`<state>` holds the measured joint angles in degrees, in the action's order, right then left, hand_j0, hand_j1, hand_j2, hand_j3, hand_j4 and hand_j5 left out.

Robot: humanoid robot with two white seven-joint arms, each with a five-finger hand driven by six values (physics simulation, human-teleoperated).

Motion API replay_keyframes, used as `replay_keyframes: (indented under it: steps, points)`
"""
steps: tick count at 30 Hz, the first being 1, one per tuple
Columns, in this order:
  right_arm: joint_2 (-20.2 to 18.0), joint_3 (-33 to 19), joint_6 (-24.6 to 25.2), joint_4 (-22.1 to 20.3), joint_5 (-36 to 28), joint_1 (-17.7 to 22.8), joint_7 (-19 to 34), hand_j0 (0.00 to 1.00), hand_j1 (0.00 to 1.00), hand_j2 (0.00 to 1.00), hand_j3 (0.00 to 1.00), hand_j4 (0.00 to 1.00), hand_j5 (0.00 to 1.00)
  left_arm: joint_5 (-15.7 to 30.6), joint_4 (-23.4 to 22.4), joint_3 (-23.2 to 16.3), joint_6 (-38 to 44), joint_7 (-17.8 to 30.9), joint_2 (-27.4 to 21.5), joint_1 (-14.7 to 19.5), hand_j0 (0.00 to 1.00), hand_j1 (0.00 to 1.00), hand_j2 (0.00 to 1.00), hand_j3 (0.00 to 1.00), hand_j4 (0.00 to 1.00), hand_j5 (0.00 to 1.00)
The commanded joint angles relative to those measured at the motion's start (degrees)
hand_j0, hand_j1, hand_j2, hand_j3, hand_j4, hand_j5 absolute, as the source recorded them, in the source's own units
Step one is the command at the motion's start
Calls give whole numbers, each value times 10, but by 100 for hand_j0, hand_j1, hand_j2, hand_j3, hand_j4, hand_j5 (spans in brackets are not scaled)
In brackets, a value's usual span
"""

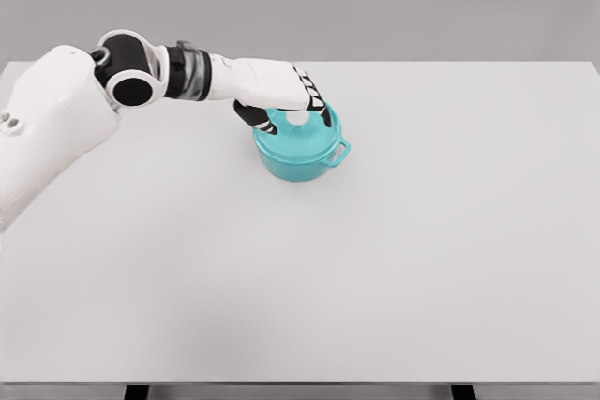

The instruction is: Open the lid of the pot with left arm

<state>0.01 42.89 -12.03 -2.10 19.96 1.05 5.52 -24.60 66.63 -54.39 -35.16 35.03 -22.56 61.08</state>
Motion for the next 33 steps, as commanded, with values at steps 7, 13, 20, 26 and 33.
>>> replay_keyframes:
  steps: [7,13,20,26,33]
  points:
    - [0,0,0,0,0,0,0,100,100,100,100,100,100,1,-24,2,2,0,17,0,79,79,79,79,79,79]
    - [0,0,0,0,0,0,0,100,100,100,100,100,100,-16,-34,2,2,0,26,0,79,79,79,79,79,79]
    - [0,0,0,0,0,0,0,100,100,100,100,100,100,-20,-59,2,2,0,38,-1,79,79,79,79,79,79]
    - [0,0,0,0,0,0,0,100,100,100,100,100,100,-33,-62,3,2,0,40,-1,78,78,78,78,78,78]
    - [0,0,0,0,0,0,0,100,100,100,100,100,100,-53,-62,3,2,0,40,-1,66,66,66,66,66,66]
